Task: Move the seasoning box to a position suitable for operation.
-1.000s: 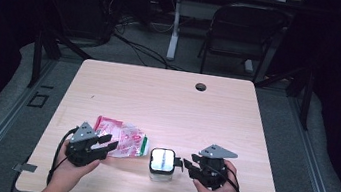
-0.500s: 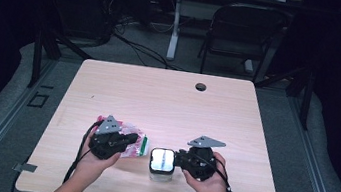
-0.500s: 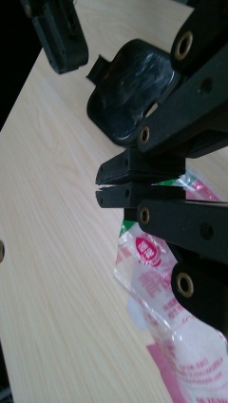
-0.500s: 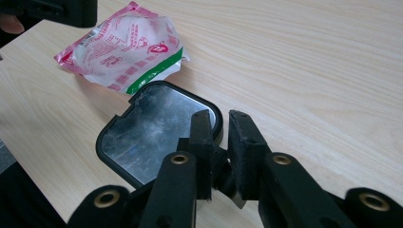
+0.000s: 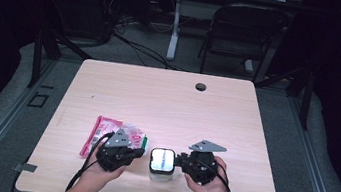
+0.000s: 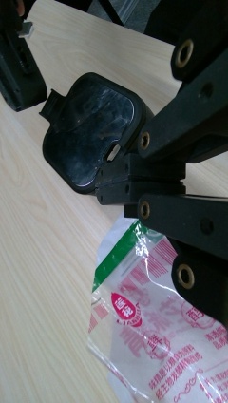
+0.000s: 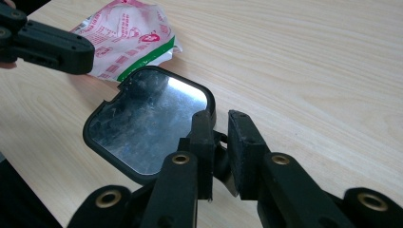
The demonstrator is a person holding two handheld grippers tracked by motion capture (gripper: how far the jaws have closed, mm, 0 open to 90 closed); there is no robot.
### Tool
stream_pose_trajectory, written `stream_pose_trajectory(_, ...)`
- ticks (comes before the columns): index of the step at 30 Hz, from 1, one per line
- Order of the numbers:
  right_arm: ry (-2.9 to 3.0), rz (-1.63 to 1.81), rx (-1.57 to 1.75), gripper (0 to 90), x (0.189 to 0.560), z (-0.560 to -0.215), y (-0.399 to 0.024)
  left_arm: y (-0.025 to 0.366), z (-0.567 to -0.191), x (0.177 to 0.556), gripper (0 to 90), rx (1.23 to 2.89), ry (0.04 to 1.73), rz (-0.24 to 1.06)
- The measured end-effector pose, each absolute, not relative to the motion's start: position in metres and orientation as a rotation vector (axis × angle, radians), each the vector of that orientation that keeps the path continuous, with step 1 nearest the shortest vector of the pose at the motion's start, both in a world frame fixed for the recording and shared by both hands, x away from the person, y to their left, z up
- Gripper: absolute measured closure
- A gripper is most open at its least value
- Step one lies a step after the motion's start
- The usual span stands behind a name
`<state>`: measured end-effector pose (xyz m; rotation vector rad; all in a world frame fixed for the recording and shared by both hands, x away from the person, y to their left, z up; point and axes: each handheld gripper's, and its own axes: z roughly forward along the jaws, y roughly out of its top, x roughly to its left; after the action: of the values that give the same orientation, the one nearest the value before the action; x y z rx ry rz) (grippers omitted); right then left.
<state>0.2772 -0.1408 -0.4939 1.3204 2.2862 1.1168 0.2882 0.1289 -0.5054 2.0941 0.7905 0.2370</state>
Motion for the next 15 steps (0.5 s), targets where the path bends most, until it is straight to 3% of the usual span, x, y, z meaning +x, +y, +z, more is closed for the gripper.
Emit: stream_pose_trajectory(15, 2.294, 1.144, 1.329, 81.6, 0.2771, -0.4971, -0.1449, 0.1173, -0.5151, 0.2828, 90.0, 2.167, 0.732, 0.189)
